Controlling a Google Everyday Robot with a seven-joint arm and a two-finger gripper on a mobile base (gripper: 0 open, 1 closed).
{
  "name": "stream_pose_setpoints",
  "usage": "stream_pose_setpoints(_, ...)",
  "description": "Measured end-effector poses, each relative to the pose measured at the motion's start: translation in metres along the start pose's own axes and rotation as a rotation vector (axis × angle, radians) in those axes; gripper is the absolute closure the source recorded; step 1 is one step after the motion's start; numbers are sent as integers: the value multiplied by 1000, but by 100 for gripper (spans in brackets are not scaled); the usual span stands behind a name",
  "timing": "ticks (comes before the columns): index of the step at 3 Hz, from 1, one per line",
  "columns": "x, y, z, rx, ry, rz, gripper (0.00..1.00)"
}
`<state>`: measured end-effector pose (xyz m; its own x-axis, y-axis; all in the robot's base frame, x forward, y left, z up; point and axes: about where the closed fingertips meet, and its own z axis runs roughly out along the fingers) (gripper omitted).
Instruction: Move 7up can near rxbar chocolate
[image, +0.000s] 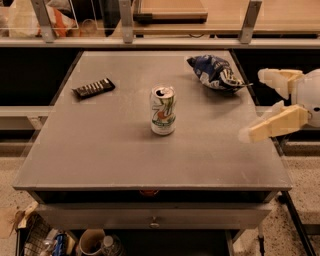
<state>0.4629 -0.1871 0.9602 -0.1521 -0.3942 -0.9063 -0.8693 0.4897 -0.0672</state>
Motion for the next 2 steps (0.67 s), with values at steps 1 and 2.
stream_pose_setpoints(1,-13,10,24,-54,-17,-45,0)
stream_pose_setpoints(2,-22,19,54,-73,-46,-53,0)
